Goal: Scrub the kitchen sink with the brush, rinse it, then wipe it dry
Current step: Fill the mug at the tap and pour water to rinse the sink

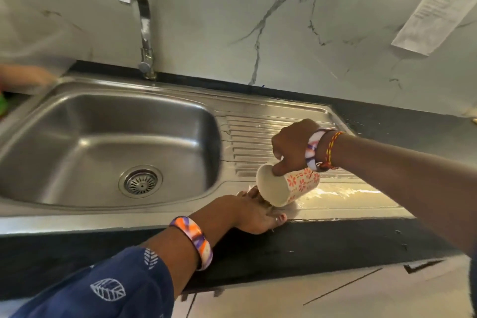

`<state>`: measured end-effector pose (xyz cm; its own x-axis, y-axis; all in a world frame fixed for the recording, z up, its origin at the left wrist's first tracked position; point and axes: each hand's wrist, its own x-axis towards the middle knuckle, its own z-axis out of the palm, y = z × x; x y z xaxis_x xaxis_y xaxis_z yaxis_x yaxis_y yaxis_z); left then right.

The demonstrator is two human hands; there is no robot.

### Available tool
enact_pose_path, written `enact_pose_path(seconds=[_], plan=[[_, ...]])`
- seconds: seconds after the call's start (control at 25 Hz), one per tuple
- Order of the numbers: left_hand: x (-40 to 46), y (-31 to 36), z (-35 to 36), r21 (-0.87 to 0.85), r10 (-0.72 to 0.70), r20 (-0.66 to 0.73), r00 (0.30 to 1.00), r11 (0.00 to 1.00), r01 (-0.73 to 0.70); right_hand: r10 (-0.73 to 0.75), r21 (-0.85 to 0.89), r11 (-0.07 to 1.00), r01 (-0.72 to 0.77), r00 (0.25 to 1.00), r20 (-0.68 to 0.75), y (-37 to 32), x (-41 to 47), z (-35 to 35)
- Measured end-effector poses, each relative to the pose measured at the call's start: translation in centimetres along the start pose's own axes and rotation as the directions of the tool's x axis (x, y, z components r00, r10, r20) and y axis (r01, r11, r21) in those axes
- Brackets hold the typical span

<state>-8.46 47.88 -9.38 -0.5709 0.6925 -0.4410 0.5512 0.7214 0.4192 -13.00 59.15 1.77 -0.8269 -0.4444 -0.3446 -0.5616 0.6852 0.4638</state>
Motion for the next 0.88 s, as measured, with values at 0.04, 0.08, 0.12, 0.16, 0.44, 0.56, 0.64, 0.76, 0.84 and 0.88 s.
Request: enact_pose_path(seconds=[0.04, 0.08, 0.12, 0.16, 0.44, 0.56, 0.64, 0.76, 0.84, 0.88], plan=[[-1.5, -1.0, -0.1, -0.005, -0.011, 0.015, 1.0, 1.0, 0.011, -0.014, 0.001, 1.0, 0.014, 1.0, 0.008, -1.3, 0.6, -1.0], [-3.2, -2.1, -0.2, -0.012, -0.022, 0.03, 0.999, 1.0, 0.022, -0.026, 0.005, 1.0, 0.026, 1.0, 0.013, -2.6, 1.3, -2.1], [-4.9, -3.3, -0.4, -0.015, -0.027, 0.039, 0.999, 1.0, 0.027, -0.038, 0.01, 0.999, 0.038, 0.999, 0.017, -3.9, 2.0, -3.3], [-6.7, -4.4, -0.7, -0.02, -0.032, 0.051, 0.998, 0.999, 0.033, -0.049, 0.015, 0.999, 0.049, 0.999, 0.018, -5.3, 2.8, -4.4], [-19.3, -13.2, -1.7, -0.107, -0.325, 0.006, 0.946, 0.94, 0.324, -0.204, -0.087, 0.976, 0.2, 0.978, -0.05, -16.3, 9.4, -13.4], [-23.6, -17.5, -1.5, -0.124, -0.466, 0.031, 0.884, 0.876, 0.466, -0.273, -0.153, 0.955, 0.254, 0.955, -0.119, -20.6, 11.4, -17.2], [-26.3, -20.1, -1.2, -0.125, -0.543, 0.021, 0.839, 0.831, 0.541, -0.32, -0.203, 0.937, 0.283, 0.929, -0.184, -23.6, 12.6, -19.6], [-29.5, -22.5, -1.1, -0.126, -0.609, -0.046, 0.792, 0.79, 0.6, -0.39, -0.258, 0.912, 0.32, 0.873, -0.294, -27.2, 13.7, -22.2], [-31.1, -23.4, -1.2, -0.1, -0.651, -0.069, 0.756, 0.758, 0.644, -0.424, -0.322, 0.894, 0.312, 0.823, -0.379, -29.1, 14.3, -23.1], [-31.4, -23.9, -1.3, -0.098, -0.673, -0.068, 0.736, 0.739, 0.667, -0.428, -0.344, 0.891, 0.297, 0.802, -0.416, -29.7, 14.6, -23.3]])
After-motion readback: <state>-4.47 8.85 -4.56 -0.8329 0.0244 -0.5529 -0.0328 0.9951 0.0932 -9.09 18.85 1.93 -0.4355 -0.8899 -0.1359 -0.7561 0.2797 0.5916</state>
